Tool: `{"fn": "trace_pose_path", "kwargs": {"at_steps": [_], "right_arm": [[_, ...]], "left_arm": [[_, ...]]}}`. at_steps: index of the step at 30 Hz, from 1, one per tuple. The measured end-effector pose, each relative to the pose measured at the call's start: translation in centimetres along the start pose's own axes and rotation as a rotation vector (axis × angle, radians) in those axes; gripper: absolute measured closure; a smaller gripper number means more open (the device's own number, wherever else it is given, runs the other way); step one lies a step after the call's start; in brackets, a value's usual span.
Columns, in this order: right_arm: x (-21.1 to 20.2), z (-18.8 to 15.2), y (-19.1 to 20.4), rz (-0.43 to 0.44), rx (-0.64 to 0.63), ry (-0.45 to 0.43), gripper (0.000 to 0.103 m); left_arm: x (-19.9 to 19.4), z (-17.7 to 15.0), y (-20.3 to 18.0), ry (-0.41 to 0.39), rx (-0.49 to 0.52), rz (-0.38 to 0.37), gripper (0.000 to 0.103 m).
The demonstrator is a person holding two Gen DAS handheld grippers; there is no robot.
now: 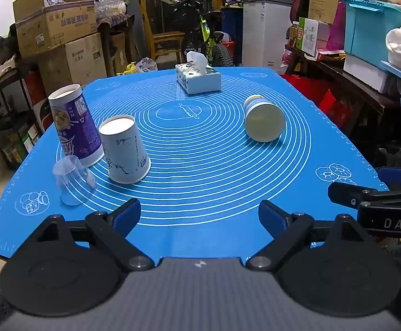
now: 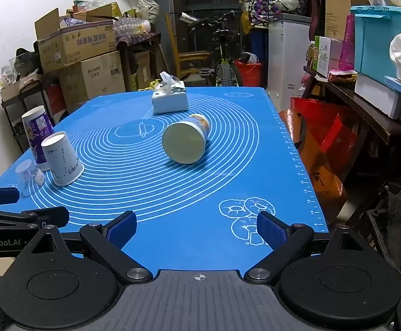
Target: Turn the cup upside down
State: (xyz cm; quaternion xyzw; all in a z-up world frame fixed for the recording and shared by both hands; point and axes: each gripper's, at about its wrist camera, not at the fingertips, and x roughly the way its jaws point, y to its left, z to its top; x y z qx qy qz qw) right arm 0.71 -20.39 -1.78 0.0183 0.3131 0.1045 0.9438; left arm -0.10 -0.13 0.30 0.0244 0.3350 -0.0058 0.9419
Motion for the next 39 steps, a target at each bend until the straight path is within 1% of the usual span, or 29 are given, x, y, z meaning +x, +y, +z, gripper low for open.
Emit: {"fn": "trace_pose_path", "kwargs": {"at_steps": [4, 5, 12, 15, 16, 39], "right_arm": [[0.0, 0.0, 0.4, -0.001, -0.003, 0.003, 0.009], [0.2, -0.2, -0.4, -0.002, -0.004, 0.004, 0.009], [0.2, -0.3, -1.3, 0.000, -0.009, 0.006, 0.009], [0.3, -0.2, -0.8, -0.003, -0.009, 0.007, 0.009], [0.2, -0.1, 0.6, -0.009, -0.013, 0.009, 0.009], [0.3, 0.0, 0.9, -0.009, -0.015, 0.011, 0.009]], "left_arm": [[0.0, 0.0, -0.2, -0.006, -0.001, 0.007, 0.011], [0.0, 0.0, -0.2, -0.006, -0.002, 0.007, 0.011], [0.0, 0.2, -0.1, -0.005, -0.001, 0.012, 0.011], [0.1, 0.2, 0.0, -0.004, 0.000, 0.012, 0.011], [0.1, 0.2, 0.0, -0.004, 0.000, 0.011, 0.011], [0.6, 0.1, 0.6, 0.003, 0.002, 0.012, 0.011]]}}
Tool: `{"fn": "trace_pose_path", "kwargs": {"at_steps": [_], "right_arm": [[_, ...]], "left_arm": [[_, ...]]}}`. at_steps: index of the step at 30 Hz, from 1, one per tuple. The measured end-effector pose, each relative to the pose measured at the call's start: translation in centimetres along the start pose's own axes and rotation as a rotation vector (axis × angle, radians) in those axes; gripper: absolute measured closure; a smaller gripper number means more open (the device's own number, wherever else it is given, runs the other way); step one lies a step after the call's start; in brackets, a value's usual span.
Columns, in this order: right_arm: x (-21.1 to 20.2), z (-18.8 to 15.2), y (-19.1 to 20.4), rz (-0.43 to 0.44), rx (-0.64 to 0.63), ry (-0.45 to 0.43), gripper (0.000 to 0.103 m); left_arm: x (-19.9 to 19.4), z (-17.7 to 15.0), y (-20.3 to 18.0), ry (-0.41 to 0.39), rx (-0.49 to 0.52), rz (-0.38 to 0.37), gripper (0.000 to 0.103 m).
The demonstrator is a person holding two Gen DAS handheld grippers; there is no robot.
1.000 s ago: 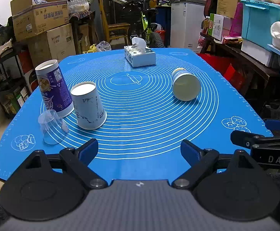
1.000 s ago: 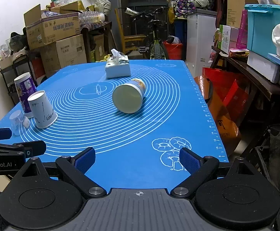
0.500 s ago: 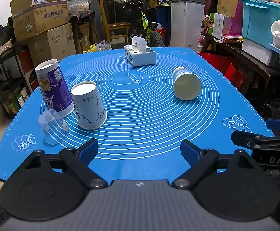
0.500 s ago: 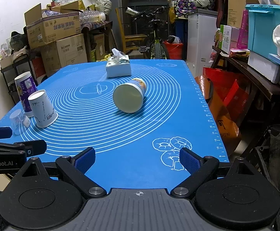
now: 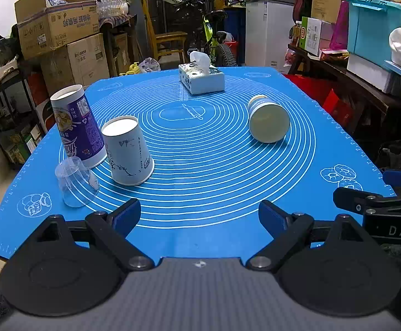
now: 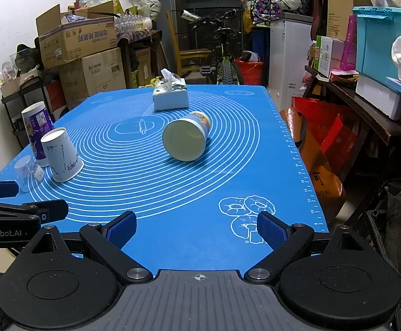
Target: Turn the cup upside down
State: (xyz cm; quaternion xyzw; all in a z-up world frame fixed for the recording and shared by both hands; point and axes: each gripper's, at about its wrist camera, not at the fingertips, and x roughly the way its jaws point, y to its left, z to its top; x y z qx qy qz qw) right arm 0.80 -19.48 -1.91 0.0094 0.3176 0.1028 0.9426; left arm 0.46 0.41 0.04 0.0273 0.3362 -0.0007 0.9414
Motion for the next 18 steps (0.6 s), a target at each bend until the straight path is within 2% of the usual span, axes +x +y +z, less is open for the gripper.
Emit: {"fn": "trace_pose_path", "kwargs": {"at_steps": [18], "right_arm": [[0.01, -0.01, -0.03, 0.000, 0.001, 0.000, 0.009]], "left_arm": [[-0.02, -0.07, -0.21, 0.001, 0.000, -0.001, 0.011]]}}
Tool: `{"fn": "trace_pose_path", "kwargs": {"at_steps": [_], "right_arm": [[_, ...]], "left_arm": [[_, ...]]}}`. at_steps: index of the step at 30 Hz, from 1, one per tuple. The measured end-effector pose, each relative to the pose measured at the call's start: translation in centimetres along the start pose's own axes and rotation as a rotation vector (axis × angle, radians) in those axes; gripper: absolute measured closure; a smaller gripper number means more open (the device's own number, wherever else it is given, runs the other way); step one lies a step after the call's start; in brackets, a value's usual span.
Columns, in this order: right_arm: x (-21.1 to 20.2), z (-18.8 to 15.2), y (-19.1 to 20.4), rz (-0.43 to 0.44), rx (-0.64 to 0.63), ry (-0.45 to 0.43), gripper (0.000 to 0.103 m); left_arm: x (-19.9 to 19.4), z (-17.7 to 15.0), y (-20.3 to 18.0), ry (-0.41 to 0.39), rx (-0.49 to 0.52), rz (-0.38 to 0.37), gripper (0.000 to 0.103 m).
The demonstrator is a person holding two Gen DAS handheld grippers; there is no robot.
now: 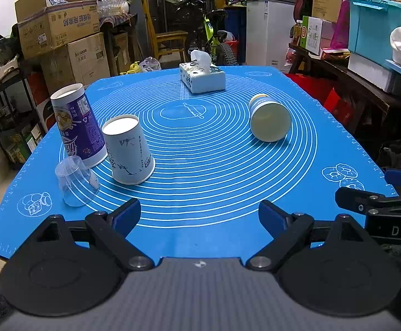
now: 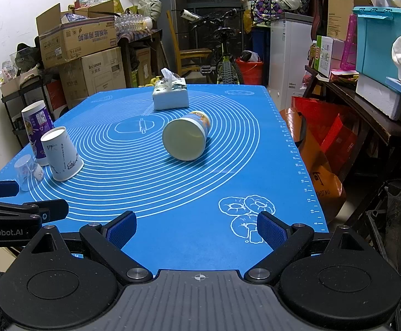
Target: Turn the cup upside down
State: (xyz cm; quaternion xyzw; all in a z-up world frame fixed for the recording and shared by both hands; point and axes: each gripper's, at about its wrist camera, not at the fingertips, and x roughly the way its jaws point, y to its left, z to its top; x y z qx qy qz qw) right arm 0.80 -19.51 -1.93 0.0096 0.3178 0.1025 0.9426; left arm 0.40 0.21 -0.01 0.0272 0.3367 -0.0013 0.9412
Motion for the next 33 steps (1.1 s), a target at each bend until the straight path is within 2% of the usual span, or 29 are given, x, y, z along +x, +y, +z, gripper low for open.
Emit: {"fn": "trace_pose_path", "kwargs": {"at_steps": [33], "right_arm": [[0.19, 0.56, -0.12, -0.001, 0.002, -0.015, 0.009]], "left_arm": [[0.19, 0.25, -0.05, -0.012, 0.008, 0.001, 0.011]]}}
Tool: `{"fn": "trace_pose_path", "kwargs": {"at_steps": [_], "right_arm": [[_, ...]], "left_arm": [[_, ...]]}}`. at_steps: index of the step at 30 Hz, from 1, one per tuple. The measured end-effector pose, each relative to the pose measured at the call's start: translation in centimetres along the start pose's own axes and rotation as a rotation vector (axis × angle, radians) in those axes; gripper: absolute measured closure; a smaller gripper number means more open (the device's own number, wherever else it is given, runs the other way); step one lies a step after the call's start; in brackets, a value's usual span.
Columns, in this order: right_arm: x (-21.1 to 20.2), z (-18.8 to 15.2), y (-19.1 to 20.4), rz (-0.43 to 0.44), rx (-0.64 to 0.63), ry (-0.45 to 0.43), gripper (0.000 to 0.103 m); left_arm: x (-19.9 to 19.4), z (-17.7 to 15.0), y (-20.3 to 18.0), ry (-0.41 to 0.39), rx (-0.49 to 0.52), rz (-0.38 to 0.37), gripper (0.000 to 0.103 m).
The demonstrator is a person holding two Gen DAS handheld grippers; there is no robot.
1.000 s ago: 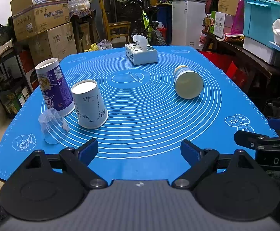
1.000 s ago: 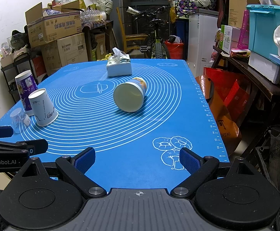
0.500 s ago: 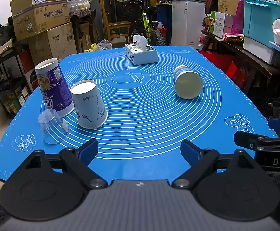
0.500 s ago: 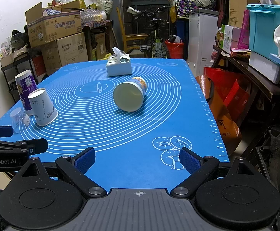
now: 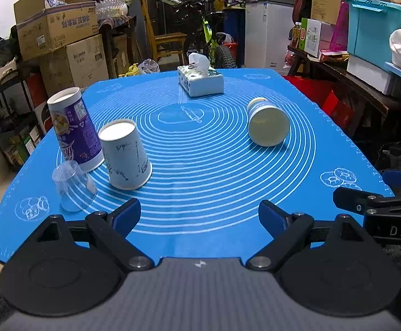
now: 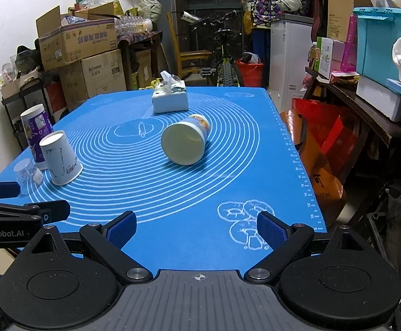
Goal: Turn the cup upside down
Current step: 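Move the right tool to the blue-and-white cup lying on its side and grasp it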
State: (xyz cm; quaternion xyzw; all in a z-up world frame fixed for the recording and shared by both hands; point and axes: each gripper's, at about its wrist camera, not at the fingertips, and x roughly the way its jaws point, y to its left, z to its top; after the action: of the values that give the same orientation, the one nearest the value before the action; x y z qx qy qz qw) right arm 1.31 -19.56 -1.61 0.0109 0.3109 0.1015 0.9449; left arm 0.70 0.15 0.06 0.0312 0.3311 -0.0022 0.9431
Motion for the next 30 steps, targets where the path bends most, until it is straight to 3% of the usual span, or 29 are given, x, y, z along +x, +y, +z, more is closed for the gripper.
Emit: {"fn": "trace_pose_path", "kwargs": {"at_steps": [16, 20, 30], "right_arm": [[3.1, 6.3, -2.7, -0.045, -0.009, -0.042, 0.009], [3.3, 7.9, -3.1, -0.072, -0.024, -0.062, 0.009], [6.0, 10.3, -5.6, -0.122, -0.018, -0.067, 0.009]], "left_arm": [[4.0, 4.4, -2.0, -0.013, -0.001, -0.033, 0.011], [6.0, 7.0, -2.6, -0.023, 0.027, -0.018, 0.011], [11.7, 13.2, -6.4, -0.051, 0.024, -0.061, 0.011]]}}
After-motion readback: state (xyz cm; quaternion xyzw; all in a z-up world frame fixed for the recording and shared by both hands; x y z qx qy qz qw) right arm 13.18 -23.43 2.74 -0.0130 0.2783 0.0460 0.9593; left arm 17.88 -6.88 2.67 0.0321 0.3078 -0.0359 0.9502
